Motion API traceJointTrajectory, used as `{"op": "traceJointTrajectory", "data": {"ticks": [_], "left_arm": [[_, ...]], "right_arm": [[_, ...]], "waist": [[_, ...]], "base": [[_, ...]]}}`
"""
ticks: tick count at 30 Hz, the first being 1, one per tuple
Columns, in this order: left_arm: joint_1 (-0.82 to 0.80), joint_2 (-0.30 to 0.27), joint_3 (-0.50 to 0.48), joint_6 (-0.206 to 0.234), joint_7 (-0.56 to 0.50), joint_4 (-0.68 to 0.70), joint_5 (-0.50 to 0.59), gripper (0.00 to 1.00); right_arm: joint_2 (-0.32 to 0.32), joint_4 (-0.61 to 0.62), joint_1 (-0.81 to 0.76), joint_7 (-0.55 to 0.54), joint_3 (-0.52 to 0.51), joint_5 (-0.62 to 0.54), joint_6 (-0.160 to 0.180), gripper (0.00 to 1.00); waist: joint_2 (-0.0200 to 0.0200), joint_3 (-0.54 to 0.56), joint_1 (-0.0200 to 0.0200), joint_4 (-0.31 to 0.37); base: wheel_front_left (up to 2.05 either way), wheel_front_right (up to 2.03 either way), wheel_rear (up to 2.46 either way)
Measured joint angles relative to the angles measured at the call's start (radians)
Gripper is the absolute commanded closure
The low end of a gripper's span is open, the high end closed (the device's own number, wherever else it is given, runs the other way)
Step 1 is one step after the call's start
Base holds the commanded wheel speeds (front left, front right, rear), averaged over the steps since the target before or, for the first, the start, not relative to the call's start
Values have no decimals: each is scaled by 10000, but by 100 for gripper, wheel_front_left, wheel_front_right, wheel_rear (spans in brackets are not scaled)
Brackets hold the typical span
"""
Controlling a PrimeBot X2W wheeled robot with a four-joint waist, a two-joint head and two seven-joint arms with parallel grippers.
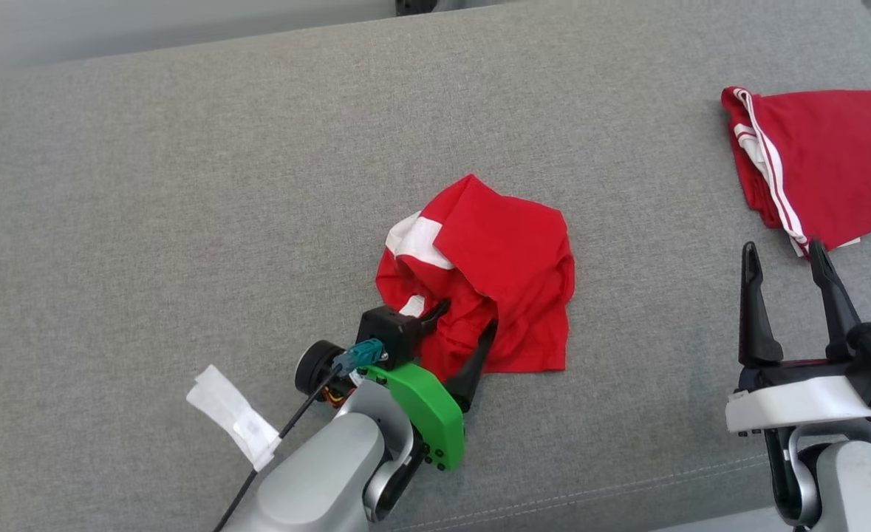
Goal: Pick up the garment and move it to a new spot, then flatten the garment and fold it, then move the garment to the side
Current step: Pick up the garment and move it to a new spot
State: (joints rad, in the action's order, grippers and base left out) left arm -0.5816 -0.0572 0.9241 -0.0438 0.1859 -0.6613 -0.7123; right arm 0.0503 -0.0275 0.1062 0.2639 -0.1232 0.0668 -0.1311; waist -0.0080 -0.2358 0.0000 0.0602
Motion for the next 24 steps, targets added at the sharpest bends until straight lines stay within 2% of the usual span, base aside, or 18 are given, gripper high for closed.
{"op": "traceJointTrajectory", "data": {"ticks": [3,5,15,19,24], "left_arm": [[324,-10,-268,107,378,441,-232,0],[631,-226,-504,307,550,965,-232,0],[3345,-2188,-2355,1942,754,3630,268,0],[4398,-2583,-3398,2163,763,4309,782,0],[5522,-2596,-4782,2219,765,4725,1536,0]], "right_arm": [[-4,-33,-267,0,-77,-4,0,0],[-4,-27,-428,0,-186,-13,0,0],[-4,113,-1414,0,-1064,-570,0,0],[-2,46,-1661,0,-1191,-817,2,0],[-6,-313,-1911,0,-757,-1047,0,0]], "waist": [[0,240,0,-38],[0,428,0,-74],[0,1456,0,-524],[0,1788,0,-785],[0,2096,0,-1114]], "base": [[0,0,0],[0,0,0],[0,0,0],[0,0,0],[0,0,0]]}}
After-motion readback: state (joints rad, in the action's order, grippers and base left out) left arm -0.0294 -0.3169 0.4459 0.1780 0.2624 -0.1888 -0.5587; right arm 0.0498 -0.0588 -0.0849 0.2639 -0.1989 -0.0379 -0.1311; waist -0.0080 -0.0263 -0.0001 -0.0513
